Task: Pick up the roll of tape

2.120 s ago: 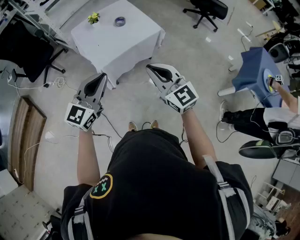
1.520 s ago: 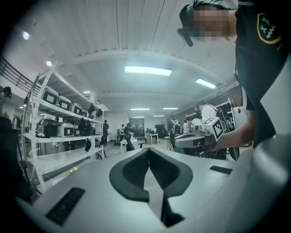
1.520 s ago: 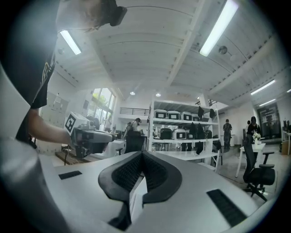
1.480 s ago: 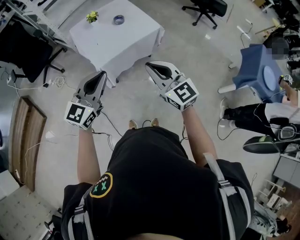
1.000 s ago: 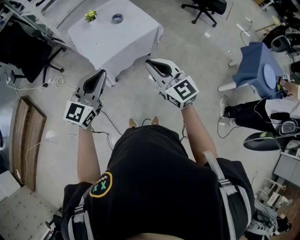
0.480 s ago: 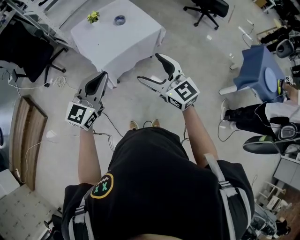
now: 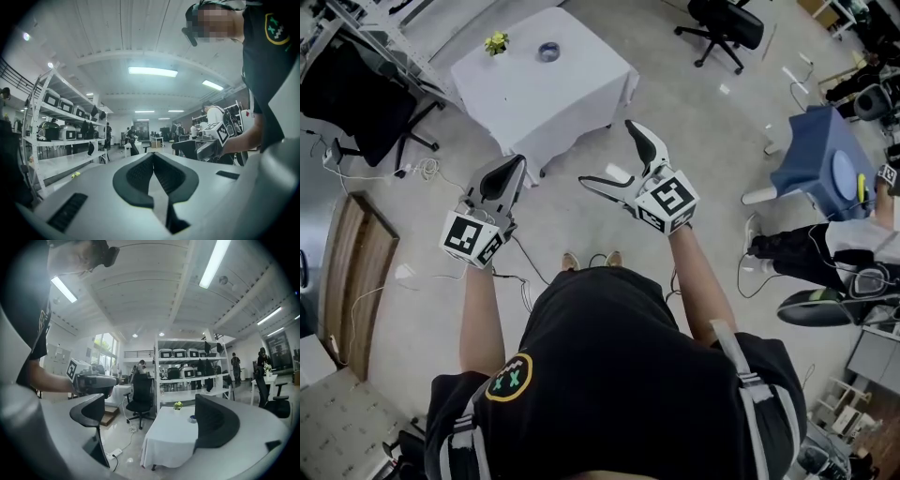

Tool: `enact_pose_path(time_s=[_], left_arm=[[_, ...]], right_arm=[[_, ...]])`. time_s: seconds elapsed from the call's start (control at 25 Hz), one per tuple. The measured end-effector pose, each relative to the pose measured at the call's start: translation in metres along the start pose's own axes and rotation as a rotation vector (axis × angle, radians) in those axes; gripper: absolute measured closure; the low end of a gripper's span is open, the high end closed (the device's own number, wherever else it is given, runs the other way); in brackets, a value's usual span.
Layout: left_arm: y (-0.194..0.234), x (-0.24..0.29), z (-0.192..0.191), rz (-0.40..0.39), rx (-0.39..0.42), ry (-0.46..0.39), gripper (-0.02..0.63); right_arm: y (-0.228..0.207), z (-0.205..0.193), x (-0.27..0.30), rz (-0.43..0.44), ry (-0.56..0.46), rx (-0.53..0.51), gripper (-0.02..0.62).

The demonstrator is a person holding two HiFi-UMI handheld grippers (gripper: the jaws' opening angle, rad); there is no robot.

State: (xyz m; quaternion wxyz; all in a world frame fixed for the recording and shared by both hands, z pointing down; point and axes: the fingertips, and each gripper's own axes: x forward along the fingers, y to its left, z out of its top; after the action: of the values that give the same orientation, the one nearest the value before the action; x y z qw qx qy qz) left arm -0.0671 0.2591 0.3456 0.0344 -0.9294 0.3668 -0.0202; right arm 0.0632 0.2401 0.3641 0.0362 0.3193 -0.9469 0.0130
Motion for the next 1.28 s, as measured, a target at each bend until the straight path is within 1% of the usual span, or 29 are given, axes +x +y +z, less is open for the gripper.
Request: enact_pose_path(time_s=[0.28, 0.44, 0.6, 0.8, 0.96, 1.08, 1.28], left_arm=[[-0.016, 0.010, -0.005, 0.020, -0.001, 0.007, 0.588], [-0.022, 0.018, -0.001, 0.029, 0.001, 0.008, 0.588], [-0.032, 0.022, 0.006, 0.049, 0.015, 0.002, 0.588], [-0.044, 0.029, 0.009, 0.052, 0.025, 0.006, 0.588], [-0.040, 0.039, 0.009, 0.064, 0.029, 0.004, 0.588], [-0.035, 0.049, 0.001, 0.056, 0.031, 0.008, 0.588], [-0.004, 0.072, -0.012, 0.053, 0.032, 0.005, 0.588]], right_arm=[[-0.007, -0.004, -0.016, 0.026, -0.016, 0.019, -0.003], [-0.015, -0.004, -0.025, 0.025, -0.017, 0.029, -0.003], [-0.018, -0.003, -0.035, 0.045, -0.016, 0.018, -0.003], [-0.029, -0.003, -0.047, 0.043, -0.018, 0.014, -0.003], [-0.042, 0.000, -0.045, 0.042, -0.031, 0.006, -0.003], [-0.050, -0.008, -0.039, 0.044, -0.027, 0.008, -0.003], [-0.076, -0.019, -0.010, 0.044, -0.020, 0.008, -0.003]])
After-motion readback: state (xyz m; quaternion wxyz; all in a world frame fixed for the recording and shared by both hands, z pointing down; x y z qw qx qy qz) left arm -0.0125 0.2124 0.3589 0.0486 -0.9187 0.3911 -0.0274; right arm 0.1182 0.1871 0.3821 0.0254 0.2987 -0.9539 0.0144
